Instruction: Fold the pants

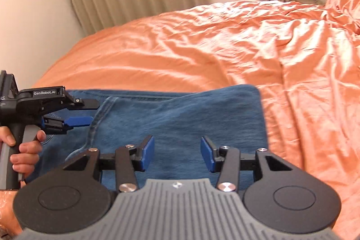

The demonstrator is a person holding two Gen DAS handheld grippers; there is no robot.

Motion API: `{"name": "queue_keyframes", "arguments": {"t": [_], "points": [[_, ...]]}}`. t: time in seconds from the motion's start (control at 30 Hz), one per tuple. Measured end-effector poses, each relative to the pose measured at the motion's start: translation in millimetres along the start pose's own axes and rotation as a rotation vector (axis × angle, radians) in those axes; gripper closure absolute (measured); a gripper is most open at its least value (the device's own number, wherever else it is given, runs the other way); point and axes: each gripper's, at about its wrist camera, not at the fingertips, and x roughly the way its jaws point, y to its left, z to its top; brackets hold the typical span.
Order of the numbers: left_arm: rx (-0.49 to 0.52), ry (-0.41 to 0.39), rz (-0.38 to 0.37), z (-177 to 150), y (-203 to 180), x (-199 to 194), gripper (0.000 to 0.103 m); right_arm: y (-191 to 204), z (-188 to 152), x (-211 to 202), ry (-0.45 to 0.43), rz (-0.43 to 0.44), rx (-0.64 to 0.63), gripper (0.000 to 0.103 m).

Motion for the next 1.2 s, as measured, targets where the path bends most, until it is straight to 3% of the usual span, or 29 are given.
{"name": "queue_keyframes", "arguments": {"t": [0.07,0.1,0.13,0.2,0.37,0.4,0.47,0.6,0.77,0.87,0.97,1.03,1.2], "points": [[-0.012,0.023,-0.005,1.8,2.6,9.9,0.045,-11.0,2.4,-1.7,-0.013,-0.013,0.006,0.060],[-0.012,0.030,-0.009,1.2,2.9,12.4,0.060,-17.0,3.5,-3.2,-0.015,-0.018,0.008,0.060],[-0.002,0.036,-0.016,0.2,1.9,13.7,0.080,-23.1,4.9,-4.5,-0.016,-0.025,0.007,0.060],[0.040,0.022,-0.006,-3.4,-3.5,11.6,0.096,-34.0,6.3,-4.1,-0.008,-0.042,0.001,0.061],[0.208,-0.096,-0.054,-8.5,-45.6,-32.9,0.097,-58.1,18.6,-3.1,0.012,-0.080,-0.049,0.087],[0.253,-0.113,-0.057,-8.7,-55.1,-43.3,0.097,-61.1,23.4,-2.9,0.008,-0.079,-0.056,0.088],[0.291,-0.095,0.006,-6.0,-61.2,-45.4,0.097,-63.6,36.2,1.2,0.006,-0.076,-0.078,0.088],[0.268,-0.010,0.119,-4.0,-35.8,-12.7,0.097,-66.3,57.6,41.7,0.058,-0.064,-0.079,0.094],[0.233,0.017,0.145,-10.1,-13.9,12.4,0.097,-75.9,60.9,101.7,0.152,-0.107,-0.073,0.103],[0.223,0.019,0.142,-11.4,-7.2,15.9,0.097,-80.1,53.6,121.9,0.188,-0.107,-0.090,0.103],[0.225,0.028,0.147,-10.8,-8.0,16.6,0.095,-77.1,54.4,122.0,0.190,-0.120,-0.104,0.103],[0.240,0.036,0.172,-10.3,-13.1,14.1,0.087,-74.2,57.1,113.9,0.190,-0.125,-0.103,0.103],[0.296,-0.003,0.220,-17.8,-37.1,-17.5,0.076,-58.6,52.9,58.2,0.164,-0.077,-0.107,0.101]]}}
